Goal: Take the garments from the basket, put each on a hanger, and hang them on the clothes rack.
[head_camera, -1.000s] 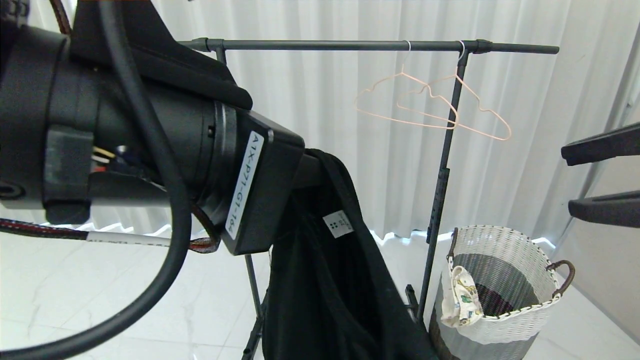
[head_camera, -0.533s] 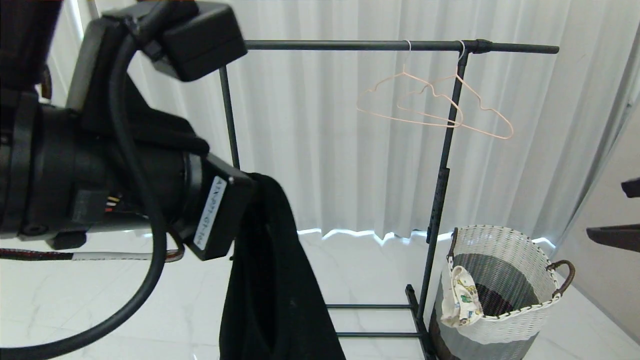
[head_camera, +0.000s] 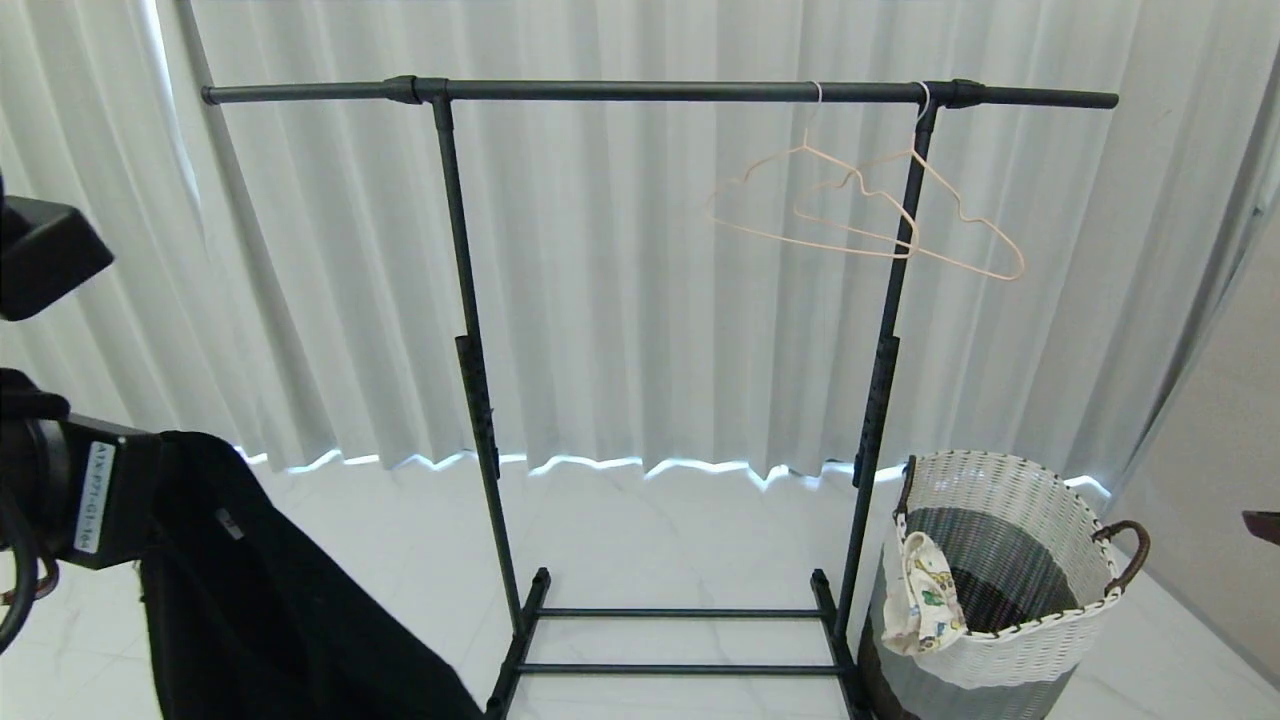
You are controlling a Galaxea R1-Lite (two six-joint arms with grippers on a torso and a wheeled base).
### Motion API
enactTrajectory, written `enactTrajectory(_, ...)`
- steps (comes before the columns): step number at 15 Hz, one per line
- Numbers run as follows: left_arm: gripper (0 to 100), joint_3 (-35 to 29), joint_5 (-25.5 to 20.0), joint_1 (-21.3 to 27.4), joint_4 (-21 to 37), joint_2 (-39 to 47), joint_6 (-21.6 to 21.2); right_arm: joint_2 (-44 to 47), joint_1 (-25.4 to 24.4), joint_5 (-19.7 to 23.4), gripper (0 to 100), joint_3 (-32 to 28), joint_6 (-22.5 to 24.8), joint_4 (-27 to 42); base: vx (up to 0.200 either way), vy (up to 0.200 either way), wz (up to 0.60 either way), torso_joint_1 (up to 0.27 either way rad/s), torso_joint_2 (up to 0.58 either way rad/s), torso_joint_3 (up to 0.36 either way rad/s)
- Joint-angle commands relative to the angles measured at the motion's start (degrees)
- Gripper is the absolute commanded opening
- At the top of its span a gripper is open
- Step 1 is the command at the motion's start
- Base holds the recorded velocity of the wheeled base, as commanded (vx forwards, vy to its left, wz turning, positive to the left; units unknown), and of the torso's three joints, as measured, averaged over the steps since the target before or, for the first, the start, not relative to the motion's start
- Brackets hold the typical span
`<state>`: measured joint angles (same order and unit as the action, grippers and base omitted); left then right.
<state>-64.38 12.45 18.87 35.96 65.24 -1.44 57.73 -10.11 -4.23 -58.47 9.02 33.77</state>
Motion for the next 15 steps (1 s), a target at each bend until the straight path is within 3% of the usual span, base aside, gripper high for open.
enactTrajectory(1, 0, 2.33, -0.32, -3.49, -0.01, -3.46, 0.03, -0.43, 0.88, 0.1, 100, 2.04, 0.73, -1.25, 0.0, 0.0, 0.0, 0.0, 0.0, 0.0)
enactTrajectory(6, 0, 3.82, -0.14, -3.49, -0.1, -4.6, -0.58, 0.71, 0.88, 0.45, 100, 1.78, 0.73, -3.89, 0.0, 0.0, 0.0, 0.021, -0.1, -0.092)
enactTrajectory(15, 0, 4.0, 0.12, -3.75, -0.1, -5.21, -0.58, 3.17, 0.88, 0.45, 100, 1.69, 0.82, -8.89, 0.0, 0.0, 0.0, 0.174, -0.47, -0.278)
